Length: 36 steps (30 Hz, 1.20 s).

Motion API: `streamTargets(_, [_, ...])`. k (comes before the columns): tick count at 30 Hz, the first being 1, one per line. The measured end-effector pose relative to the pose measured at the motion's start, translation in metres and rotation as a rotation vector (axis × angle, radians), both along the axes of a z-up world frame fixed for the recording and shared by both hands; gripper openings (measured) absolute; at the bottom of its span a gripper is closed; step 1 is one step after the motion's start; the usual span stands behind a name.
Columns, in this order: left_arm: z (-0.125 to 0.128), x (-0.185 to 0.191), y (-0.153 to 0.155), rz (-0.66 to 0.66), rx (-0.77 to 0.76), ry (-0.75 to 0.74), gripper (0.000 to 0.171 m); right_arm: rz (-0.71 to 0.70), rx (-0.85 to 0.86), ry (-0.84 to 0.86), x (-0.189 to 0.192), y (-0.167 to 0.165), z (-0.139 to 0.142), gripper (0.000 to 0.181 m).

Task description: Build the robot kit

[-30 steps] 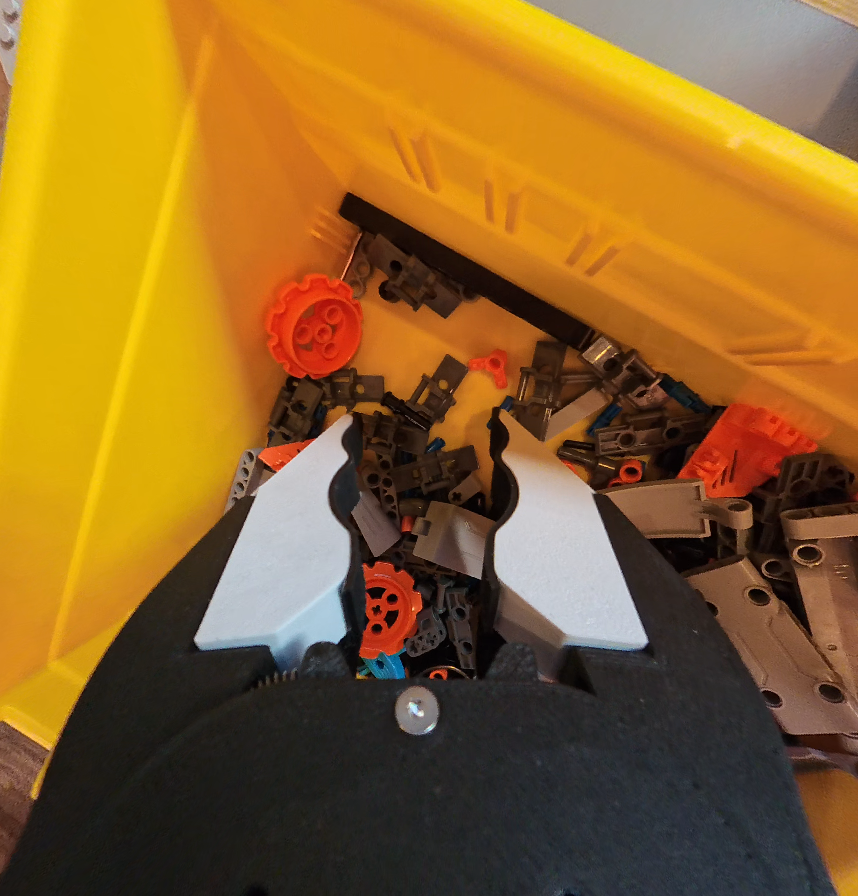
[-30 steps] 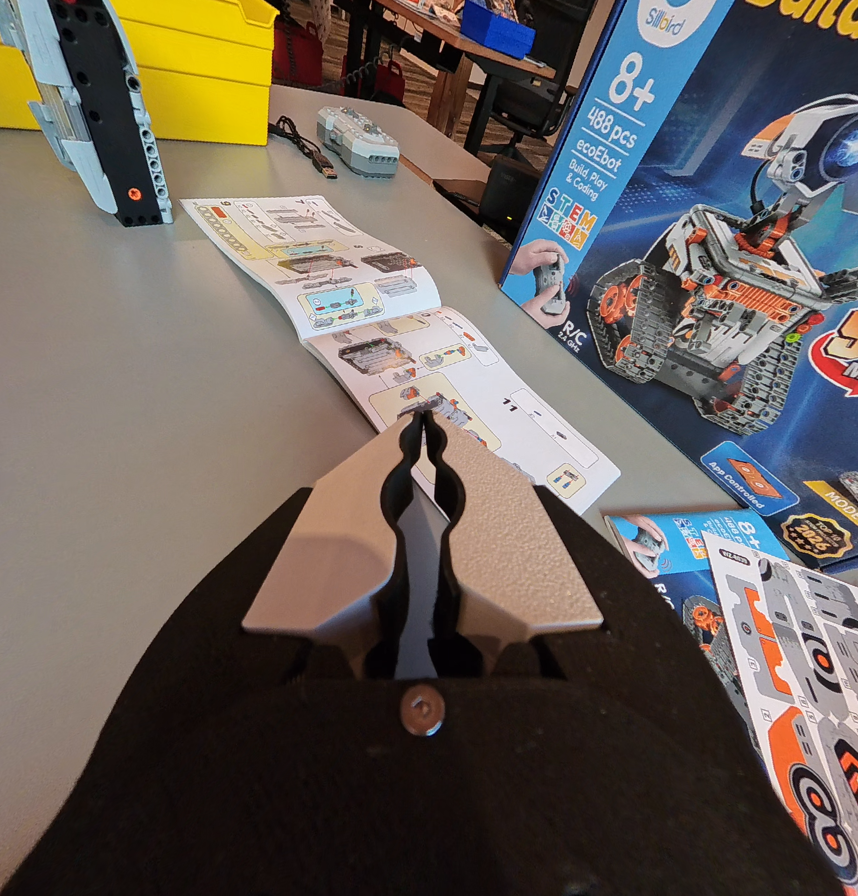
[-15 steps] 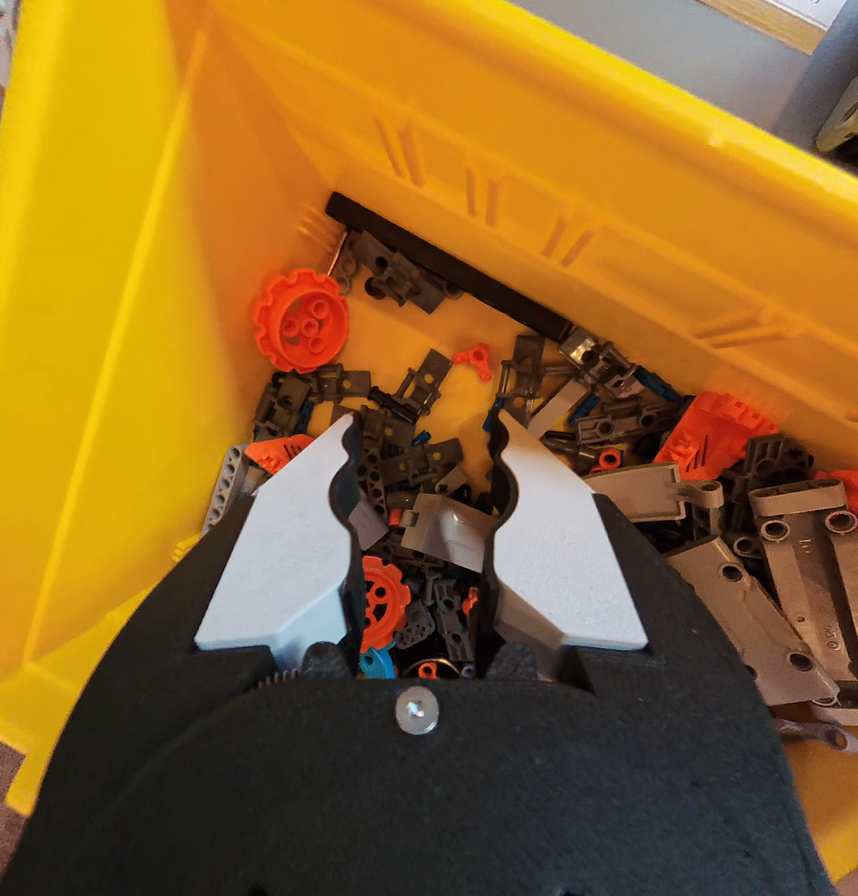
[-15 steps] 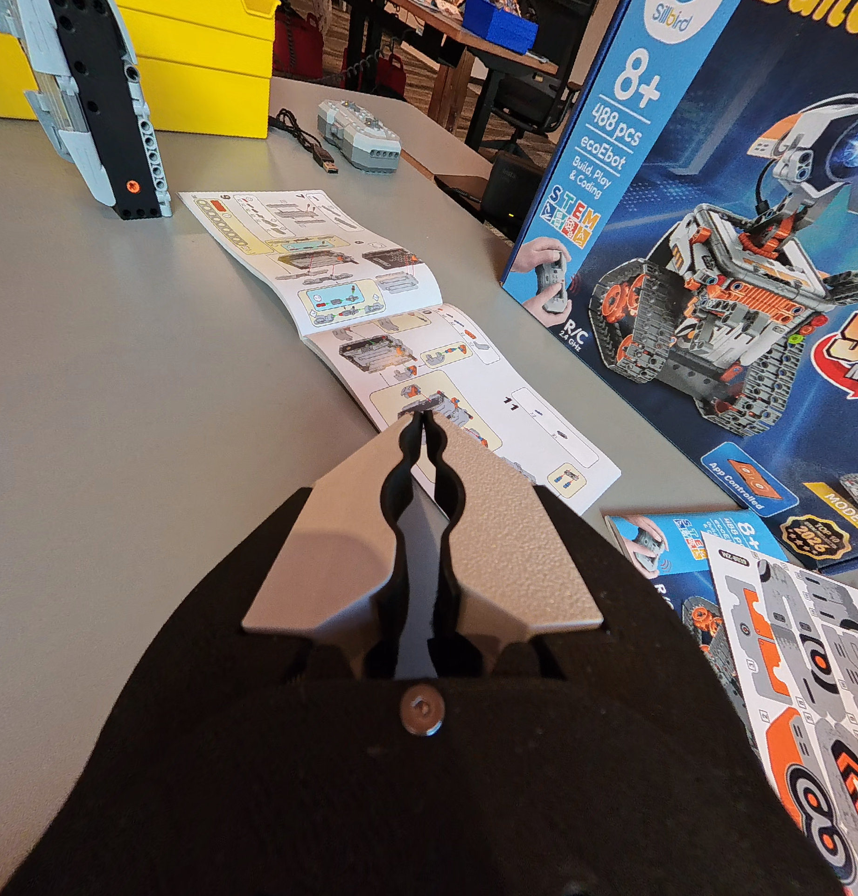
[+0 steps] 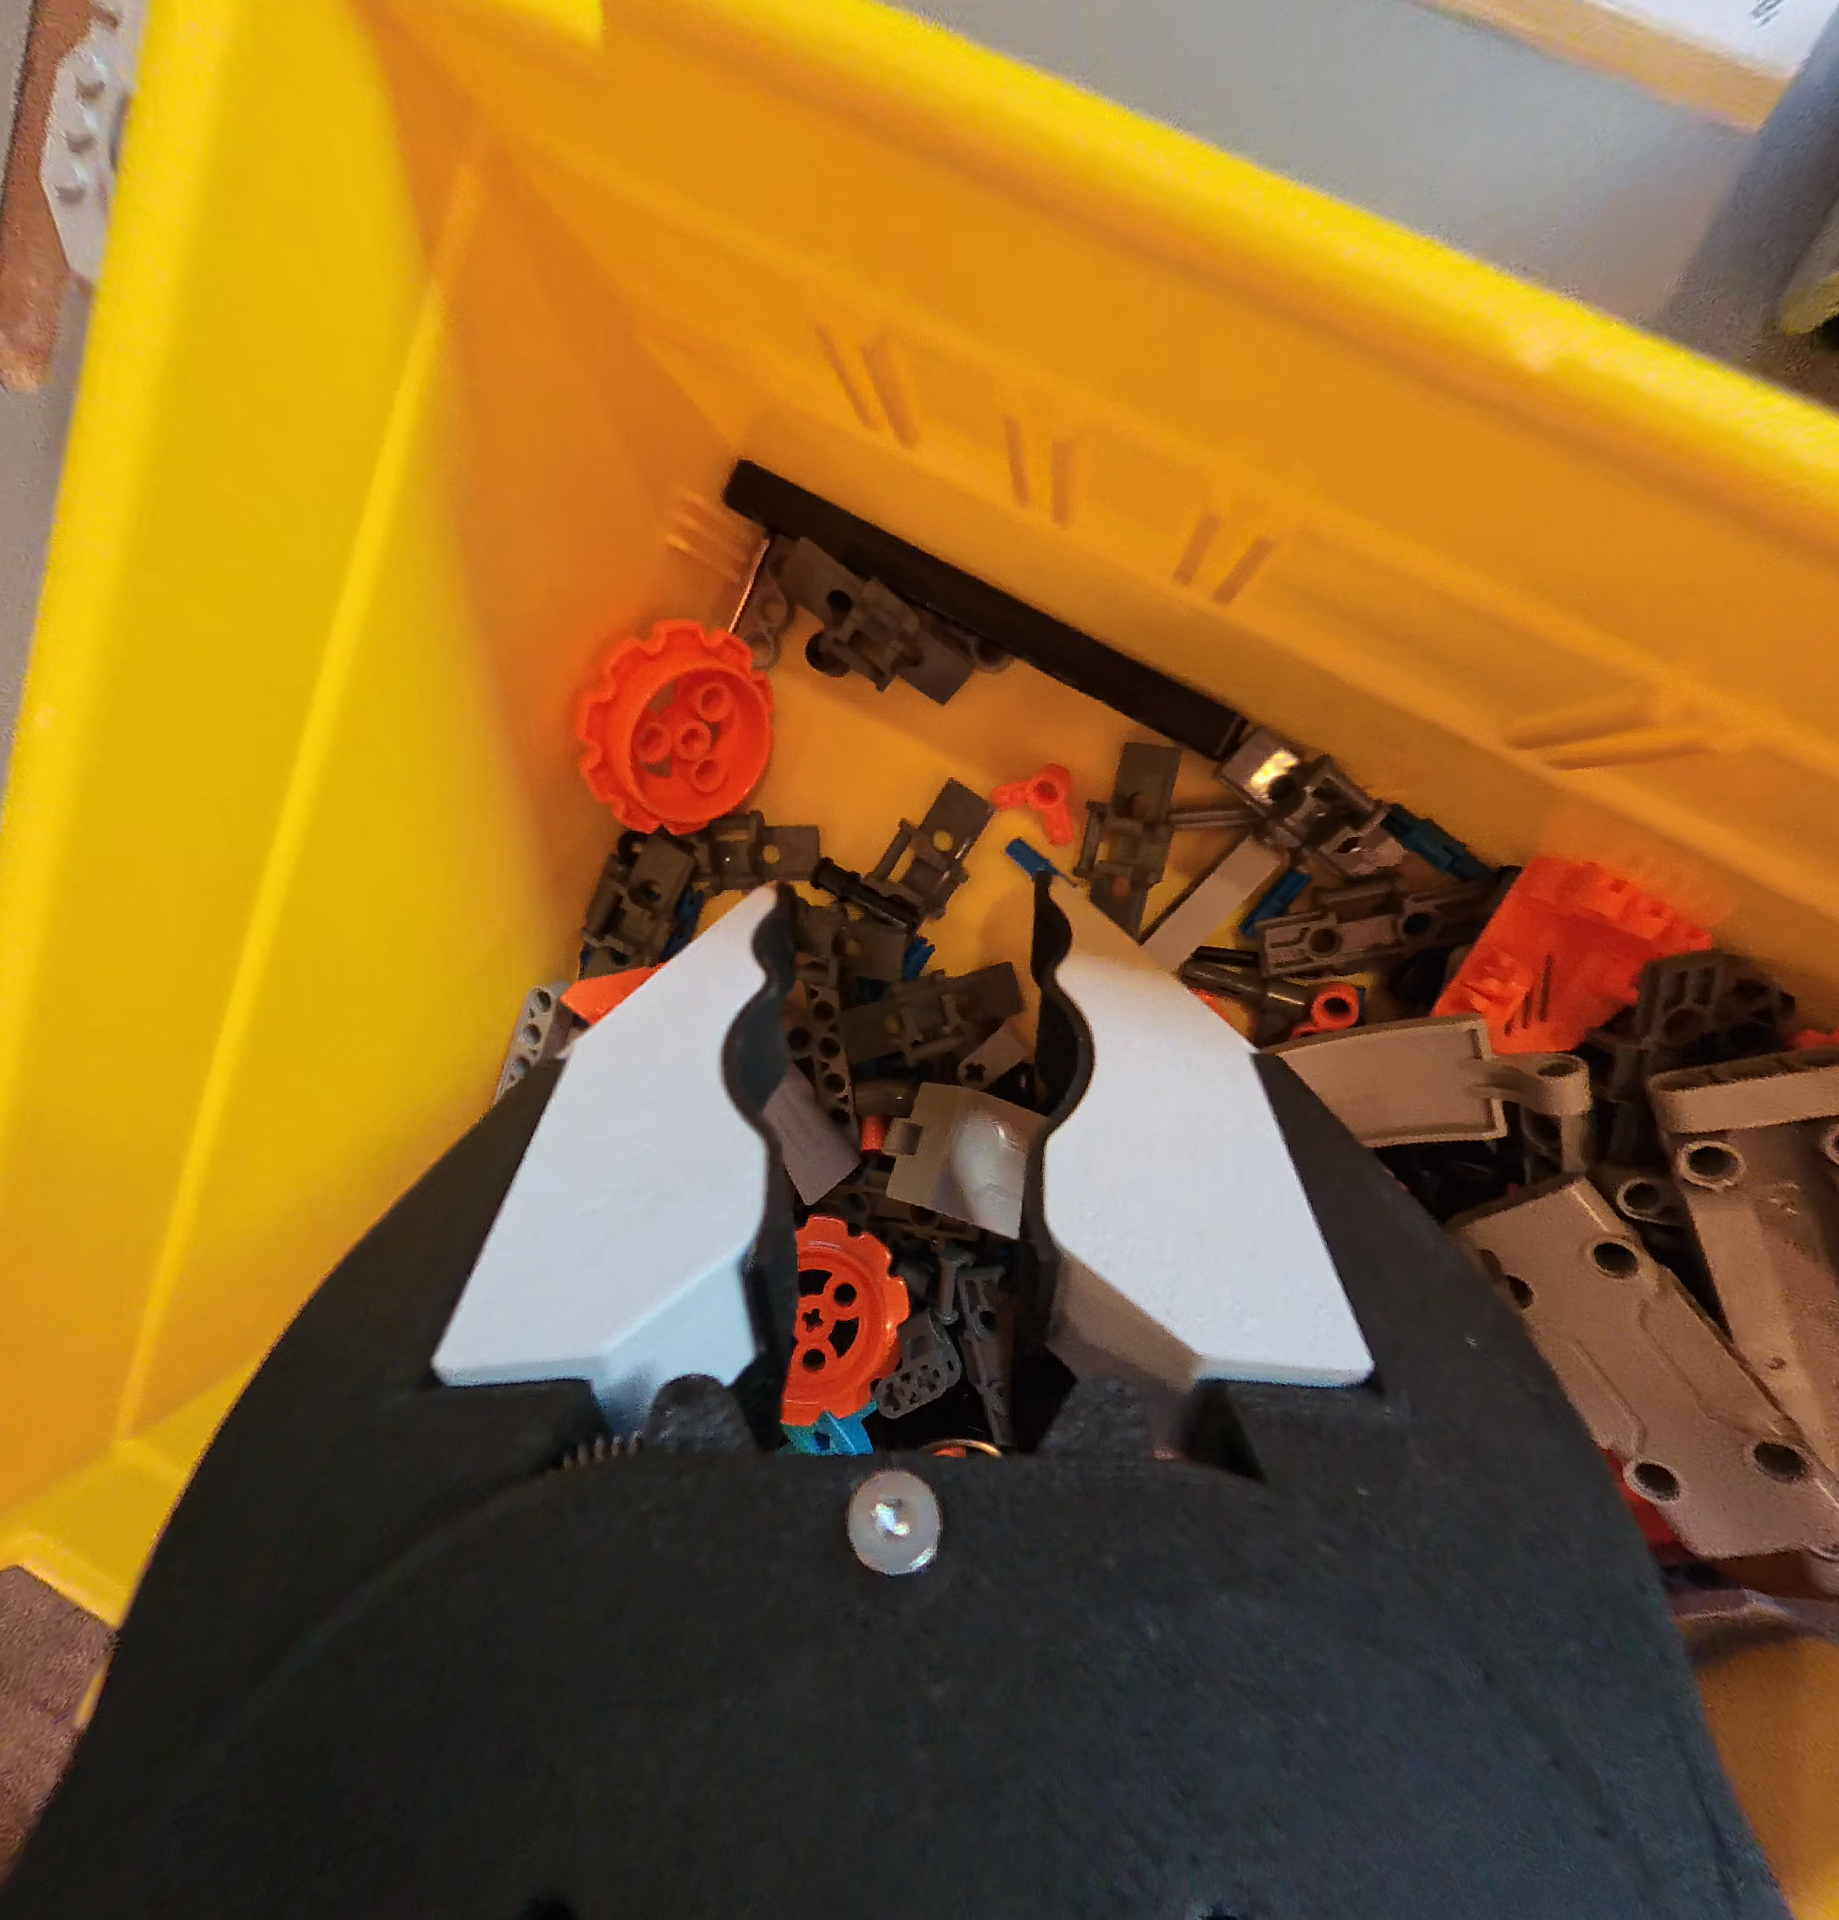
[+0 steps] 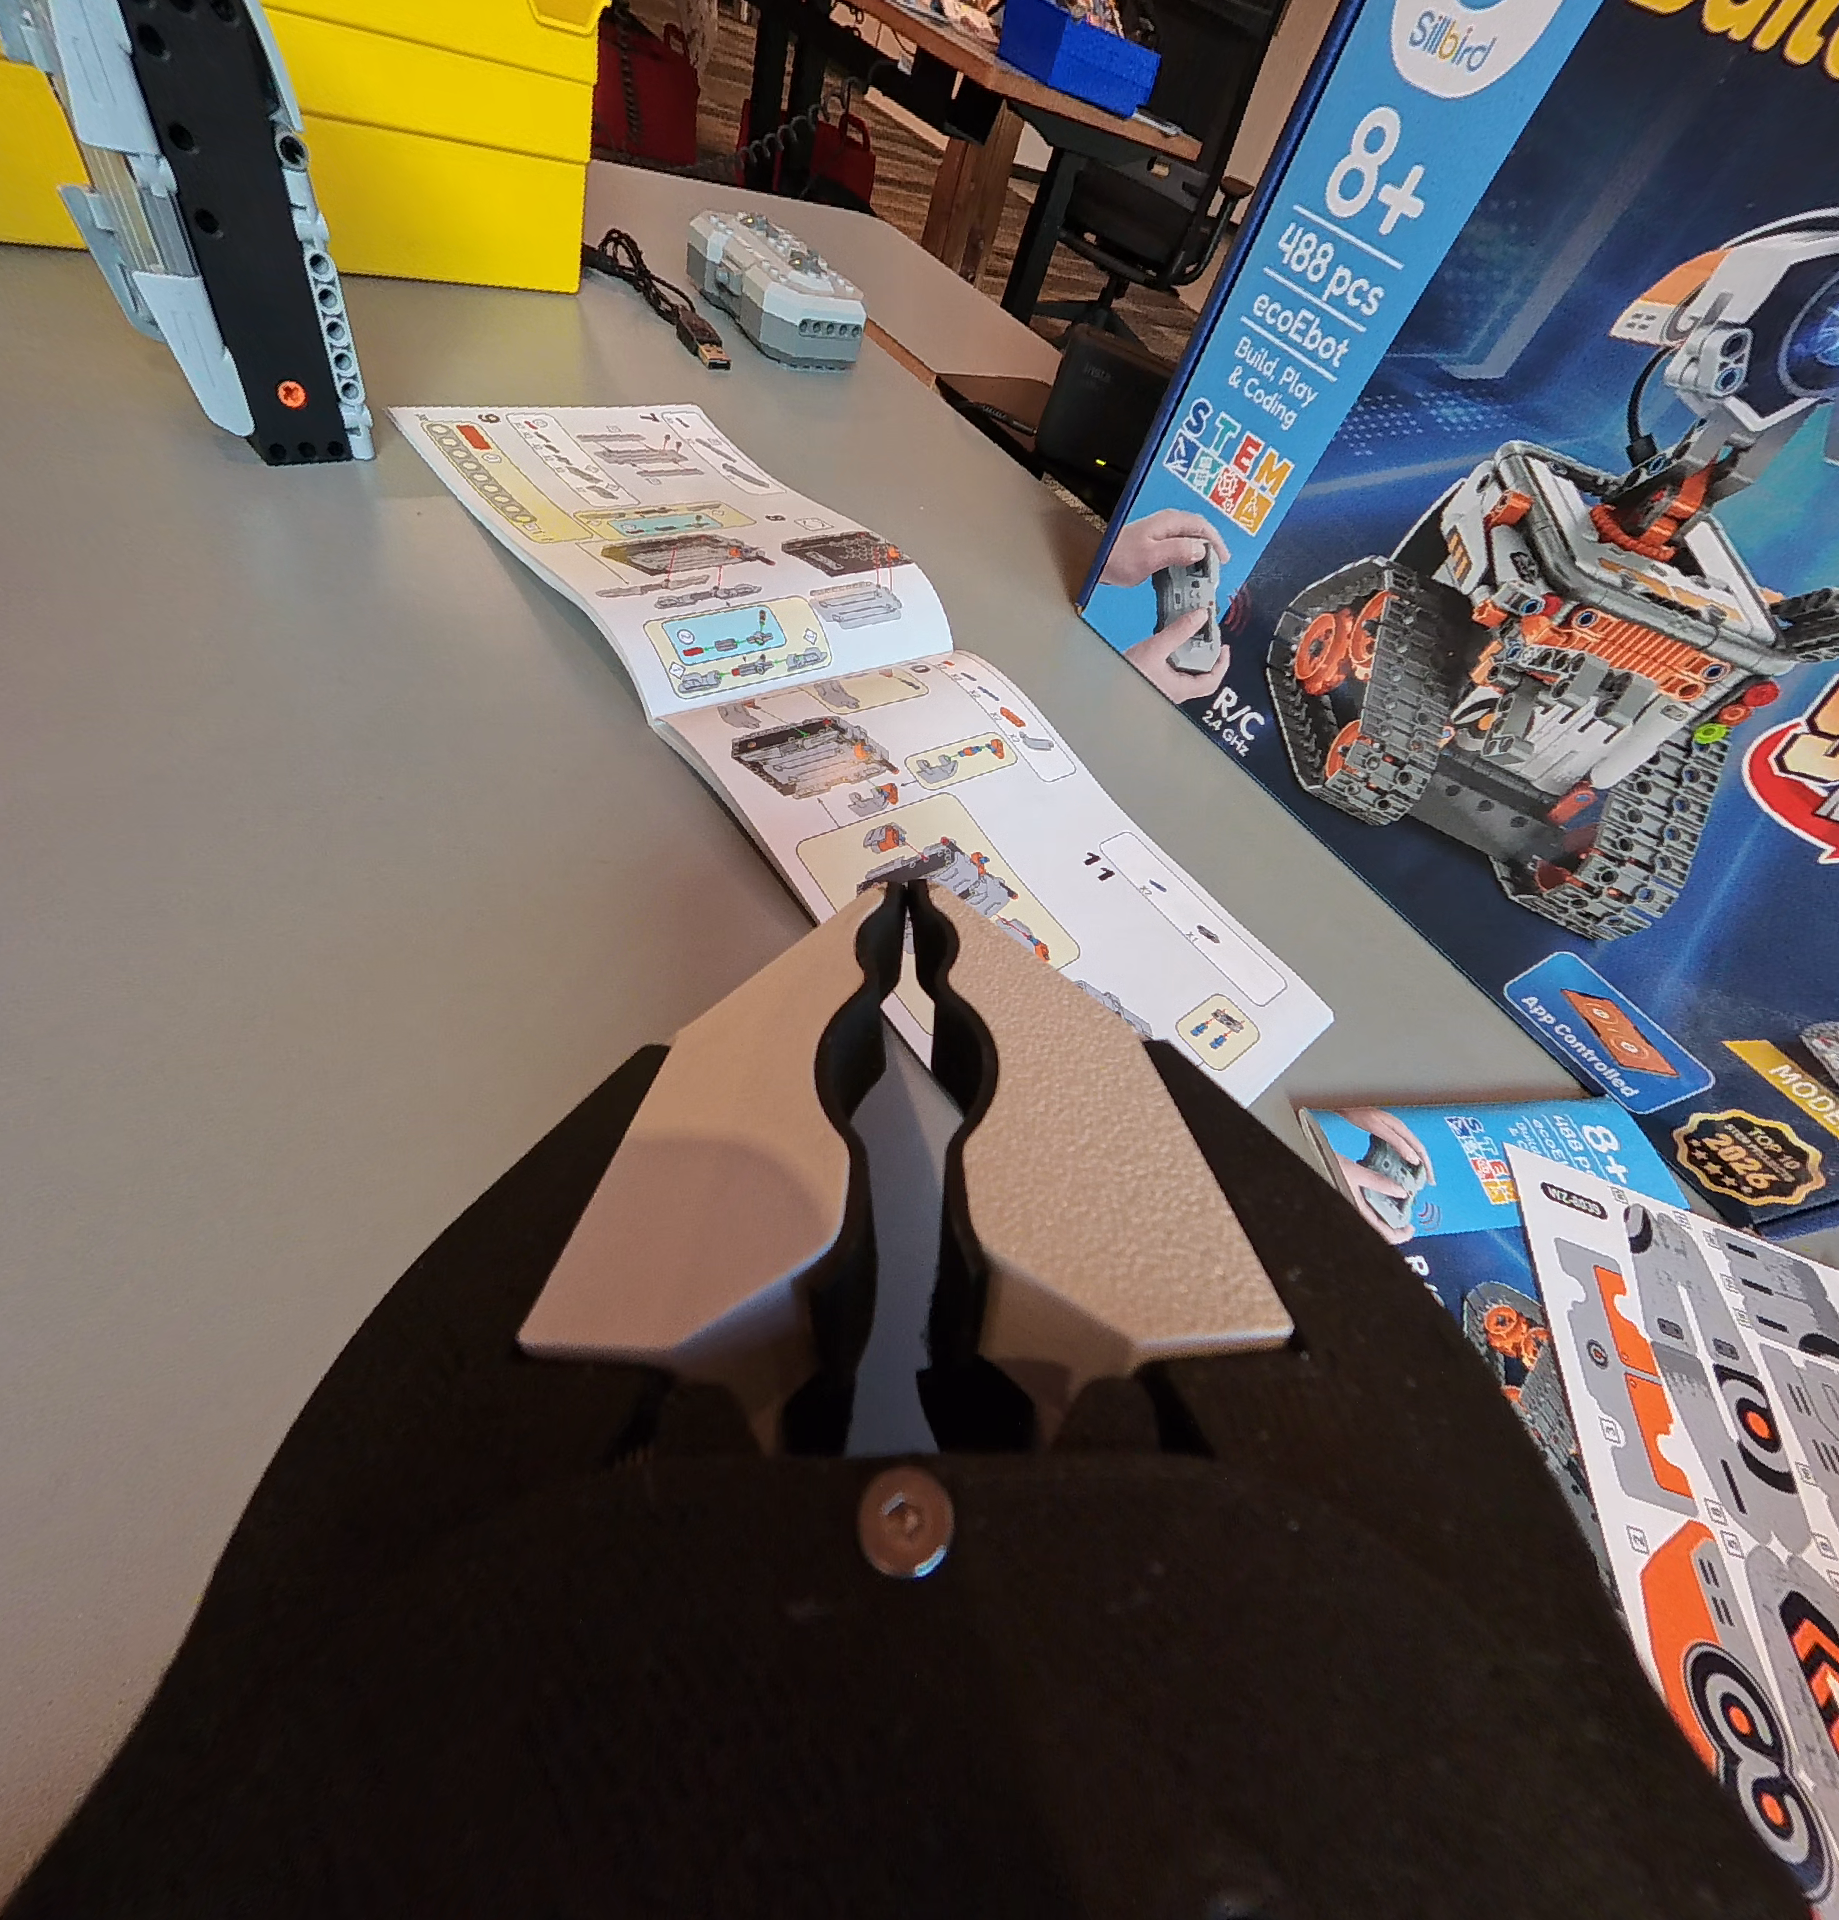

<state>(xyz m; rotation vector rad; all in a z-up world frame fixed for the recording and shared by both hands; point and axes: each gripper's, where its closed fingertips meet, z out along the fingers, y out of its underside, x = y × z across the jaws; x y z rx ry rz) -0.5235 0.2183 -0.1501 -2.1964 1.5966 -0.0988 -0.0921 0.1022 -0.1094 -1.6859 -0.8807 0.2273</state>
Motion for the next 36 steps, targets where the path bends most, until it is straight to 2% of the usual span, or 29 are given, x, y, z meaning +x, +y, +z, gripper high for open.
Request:
streamTargets(2, [0.006, 0.006, -0.008, -0.017, -0.040, -0.052, 0.026, 0.000, 0.001, 0.000, 0.000, 0.000, 0.000, 0.000])
streamTargets(5, [0.005, 0.011, -0.018, 0.039, -0.146, -0.087, 0.024, 0.001, -0.004, -0.001, 0.000, 0.000, -0.001, 0.000])
streamTargets(6, [0.003, 0.010, -0.020, 0.056, -0.174, -0.076, 0.013, 0.000, -0.005, -0.001, 0.000, 0.000, -0.001, 0.000])
streamTargets(7, [-0.001, 0.006, -0.018, 0.098, -0.177, -0.051, 0.010, 0.001, -0.006, -0.001, 0.000, 0.000, -0.001, 0.000])
streamTargets(10, [-0.005, 0.000, -0.012, 0.220, -0.209, -0.046, 0.015, 0.004, -0.005, -0.003, 0.000, 0.000, -0.001, 0.000])
streamTargets(13, [-0.002, 0.005, -0.010, 0.307, -0.245, -0.102, 0.015, 0.005, -0.002, -0.003, -0.001, 0.000, -0.001, 0.000])
streamTargets(16, [-0.004, 0.003, -0.008, 0.372, -0.245, -0.075, 0.020, 0.006, -0.003, -0.003, -0.001, 0.000, -0.001, 0.000])
streamTargets(29, [-0.006, 0.004, -0.011, 0.459, -0.252, -0.044, 0.019, 0.012, -0.002, -0.004, -0.001, -0.002, -0.001, 0.000])
streamTargets(36, [0.007, 0.003, -0.013, 0.536, -0.201, -0.040, 0.017, 0.018, -0.007, -0.002, -0.002, -0.002, -0.001, 0.000])
